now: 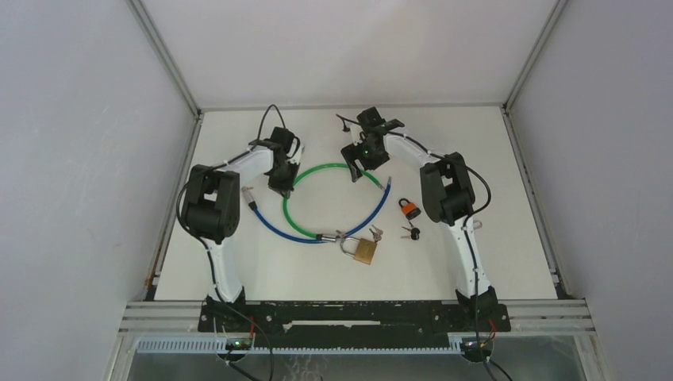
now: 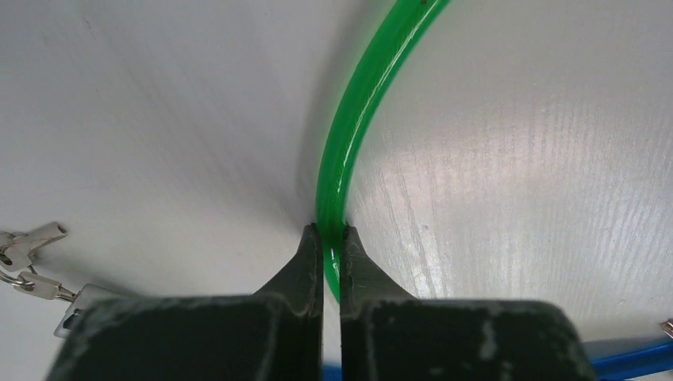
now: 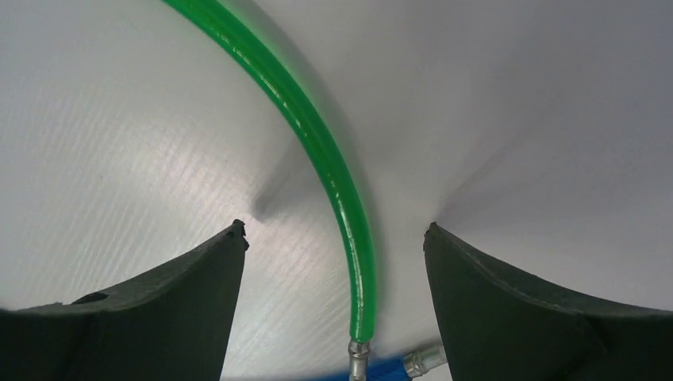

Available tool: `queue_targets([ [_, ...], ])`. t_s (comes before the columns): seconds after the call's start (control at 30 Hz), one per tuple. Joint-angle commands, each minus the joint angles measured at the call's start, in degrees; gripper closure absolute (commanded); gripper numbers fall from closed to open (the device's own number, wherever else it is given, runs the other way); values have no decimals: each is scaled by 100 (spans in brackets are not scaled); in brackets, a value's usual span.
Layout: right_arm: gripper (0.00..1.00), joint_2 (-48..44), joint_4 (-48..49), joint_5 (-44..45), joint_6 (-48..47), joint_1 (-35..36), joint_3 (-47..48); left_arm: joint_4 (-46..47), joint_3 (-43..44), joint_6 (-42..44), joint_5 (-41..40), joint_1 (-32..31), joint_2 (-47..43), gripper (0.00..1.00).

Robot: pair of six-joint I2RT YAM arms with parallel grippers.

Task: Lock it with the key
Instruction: Pick up the lock from the center of the board.

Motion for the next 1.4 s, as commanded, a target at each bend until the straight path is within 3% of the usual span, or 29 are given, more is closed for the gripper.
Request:
queue_targets([
  [0.0,13,14,-323,8,-207,119,-90,168,-116,163,271,-15,-160,100],
  [0.2,31,-128,-182,-712,-374,135,-150,502,-283,451,737,-23,-927,100],
  [0.57,30,-83,374,-1513,-189,192,-395,917,-787,666,1314,-99,-1818,100],
  [0.7,51,-15,815,-1964,231,43,-428,970,-899,613,1487,-145,-1943,100],
  [0.83,92,-116,1220,-2114,585,-67,-654,959,-983,579,1569,-146,-2008,100],
  [0.9,100,-287,1442,-2244,658,-129,-828,912,-975,577,1632,-146,-2050,100],
  [1.0,100,-631,1761,-2558,885,-258,-1080,790,-921,614,1720,-146,-2127,100],
  [1.1,100,-1326,2730,-2893,1402,-400,-1861,634,-849,768,1932,-148,-2206,98],
  [1.2,100,-2176,4014,-2924,1852,-461,-2908,456,-786,894,1973,-150,-2369,48],
  [1.27,100,-2733,4613,-2866,1902,-459,-3501,342,-799,1015,1914,-138,-2582,34],
  [1.37,100,-3346,4768,-2719,1809,-384,-3978,-32,-838,1404,1776,-133,-2975,26],
])
